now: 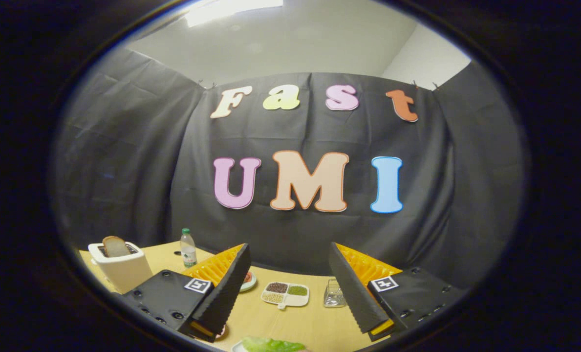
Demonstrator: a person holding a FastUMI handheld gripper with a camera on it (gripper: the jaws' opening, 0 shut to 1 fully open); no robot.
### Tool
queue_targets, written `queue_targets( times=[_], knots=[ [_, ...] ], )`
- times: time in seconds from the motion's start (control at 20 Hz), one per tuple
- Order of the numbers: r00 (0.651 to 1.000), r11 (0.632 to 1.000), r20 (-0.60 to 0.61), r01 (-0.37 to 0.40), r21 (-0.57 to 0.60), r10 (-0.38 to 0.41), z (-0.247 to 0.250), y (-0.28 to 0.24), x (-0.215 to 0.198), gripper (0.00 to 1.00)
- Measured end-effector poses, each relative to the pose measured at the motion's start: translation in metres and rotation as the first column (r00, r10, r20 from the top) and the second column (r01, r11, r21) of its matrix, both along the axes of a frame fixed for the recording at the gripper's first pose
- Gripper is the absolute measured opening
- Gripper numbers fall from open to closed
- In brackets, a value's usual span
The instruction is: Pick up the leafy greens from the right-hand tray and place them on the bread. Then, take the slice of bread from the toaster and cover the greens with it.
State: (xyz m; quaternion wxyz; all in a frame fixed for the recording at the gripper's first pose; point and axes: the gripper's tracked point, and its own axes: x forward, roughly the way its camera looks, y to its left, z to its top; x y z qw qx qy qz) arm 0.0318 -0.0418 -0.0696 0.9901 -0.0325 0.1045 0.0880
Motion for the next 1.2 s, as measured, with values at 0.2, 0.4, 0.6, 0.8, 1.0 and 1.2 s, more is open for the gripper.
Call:
queue_targets(
  times=[0.2, 0.4, 0.6, 0.8, 1.0, 1.2],
  knots=[
    [0.989, 0.99, -0.074, -0.131, -0.042, 0.128, -0.023, 0.008, -0.002, 1.0],
    [0.973, 0.976, -0.113, -0.208, -0.062, 0.201, -0.038, 0.013, -0.001, 1.0],
    [0.948, 0.956, -0.175, -0.282, -0.076, 0.266, -0.061, 0.016, -0.003, 1.0],
    [0.893, 0.921, -0.28, -0.383, -0.067, 0.351, -0.095, 0.025, -0.016, 1.0],
    [0.83, 0.885, -0.377, -0.463, -0.055, 0.411, -0.128, 0.028, -0.029, 1.0],
    [0.764, 0.84, -0.456, -0.538, -0.063, 0.455, -0.161, 0.032, -0.044, 1.0]
  ],
)
